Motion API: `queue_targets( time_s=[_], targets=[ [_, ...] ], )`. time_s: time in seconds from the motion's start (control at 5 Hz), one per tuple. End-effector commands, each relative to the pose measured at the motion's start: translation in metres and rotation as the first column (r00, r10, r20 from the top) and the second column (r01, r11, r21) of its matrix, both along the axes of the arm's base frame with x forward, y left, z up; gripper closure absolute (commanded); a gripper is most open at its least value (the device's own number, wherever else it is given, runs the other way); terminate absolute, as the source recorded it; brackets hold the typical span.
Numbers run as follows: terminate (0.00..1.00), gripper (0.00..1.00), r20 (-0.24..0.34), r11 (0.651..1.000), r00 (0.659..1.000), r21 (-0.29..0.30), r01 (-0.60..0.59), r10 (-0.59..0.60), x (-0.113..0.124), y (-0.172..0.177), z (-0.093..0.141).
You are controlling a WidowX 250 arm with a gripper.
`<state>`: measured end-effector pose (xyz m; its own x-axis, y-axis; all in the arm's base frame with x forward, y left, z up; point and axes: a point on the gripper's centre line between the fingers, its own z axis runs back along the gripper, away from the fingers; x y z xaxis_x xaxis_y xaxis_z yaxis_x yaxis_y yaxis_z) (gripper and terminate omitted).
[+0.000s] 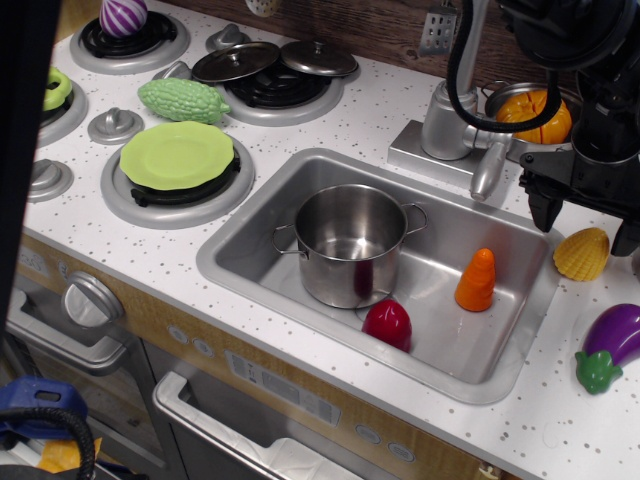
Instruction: Put corn in pot which is in sink
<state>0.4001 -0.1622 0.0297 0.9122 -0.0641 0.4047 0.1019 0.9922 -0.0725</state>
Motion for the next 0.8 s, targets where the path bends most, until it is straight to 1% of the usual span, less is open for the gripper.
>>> queue_targets(
  time_s=[0.0,0.4,0.6],
  targets=[
    [0.0,0.0,0.043,0.999,0.999,-0.039,-0.006,0.008,0.0061,0.0016,0.0097],
    [0.0,0.0,0.047,0.994,0.998,-0.108,-0.027,0.032,0.0054,0.0035,0.0041],
    [0.0,0.0,0.052,0.991,0.998,-0.127,-0.034,0.041,0.0052,0.004,0.0028]
  ],
)
